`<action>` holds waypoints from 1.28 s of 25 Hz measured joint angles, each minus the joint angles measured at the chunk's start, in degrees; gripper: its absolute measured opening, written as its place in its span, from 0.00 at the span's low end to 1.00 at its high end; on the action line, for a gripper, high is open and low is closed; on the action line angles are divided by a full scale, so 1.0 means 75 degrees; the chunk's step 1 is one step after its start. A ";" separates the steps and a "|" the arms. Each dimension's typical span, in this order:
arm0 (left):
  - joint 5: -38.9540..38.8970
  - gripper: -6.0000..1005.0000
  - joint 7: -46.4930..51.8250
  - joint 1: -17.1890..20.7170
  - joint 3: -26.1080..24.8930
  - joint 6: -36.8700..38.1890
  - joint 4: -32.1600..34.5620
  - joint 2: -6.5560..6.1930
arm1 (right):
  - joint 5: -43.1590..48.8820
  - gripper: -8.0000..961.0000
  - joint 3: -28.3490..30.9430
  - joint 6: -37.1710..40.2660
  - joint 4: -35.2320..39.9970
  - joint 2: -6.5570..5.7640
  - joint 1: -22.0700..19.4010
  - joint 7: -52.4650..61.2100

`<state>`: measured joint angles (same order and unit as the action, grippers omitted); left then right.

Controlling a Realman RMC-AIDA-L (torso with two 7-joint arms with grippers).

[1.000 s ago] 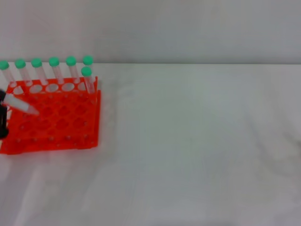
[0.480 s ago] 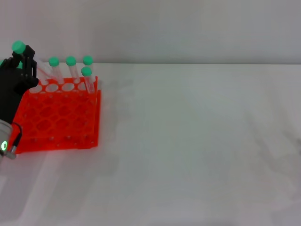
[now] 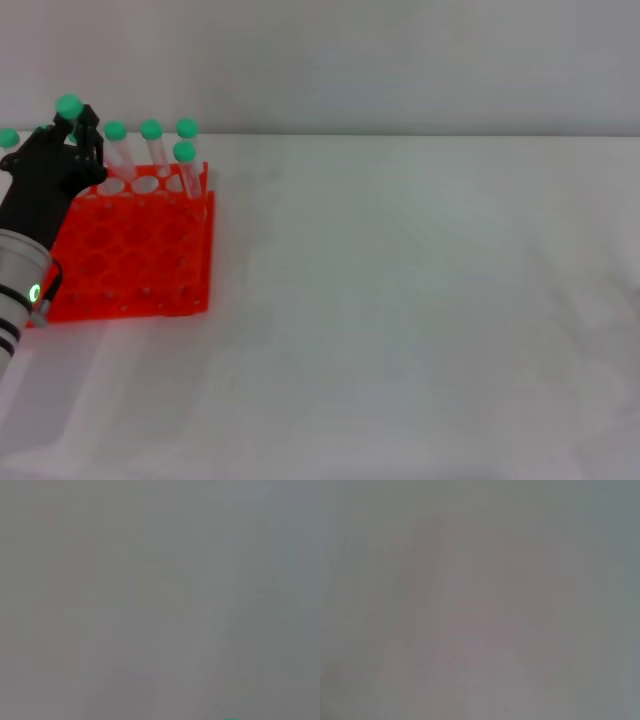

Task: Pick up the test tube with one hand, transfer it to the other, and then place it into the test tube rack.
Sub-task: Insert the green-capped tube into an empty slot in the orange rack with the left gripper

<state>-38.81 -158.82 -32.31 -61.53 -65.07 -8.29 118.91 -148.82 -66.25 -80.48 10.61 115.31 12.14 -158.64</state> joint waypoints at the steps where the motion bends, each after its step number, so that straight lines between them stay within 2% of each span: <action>1: 0.0015 0.27 -0.0024 -0.0030 0.0011 0.0036 -0.0006 0.0005 | -0.0001 0.87 0.0001 0.0027 -0.0002 0.0000 0.0035 -0.0001; 20: 0.0515 0.30 -0.0047 -0.0533 0.0061 0.1213 -0.0004 -0.0009 | -0.0009 0.86 -0.0061 -0.0004 0.0046 0.0012 0.0212 0.0011; 32: 0.0568 0.31 -0.0240 -0.0650 0.0063 0.1807 -0.0004 0.0021 | -0.0010 0.86 -0.0006 -0.0015 0.0073 0.0012 0.0345 0.0011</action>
<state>-34.55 -160.62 -37.18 -61.05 -51.51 -8.31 119.06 -148.89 -66.29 -80.60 11.16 115.40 14.72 -158.56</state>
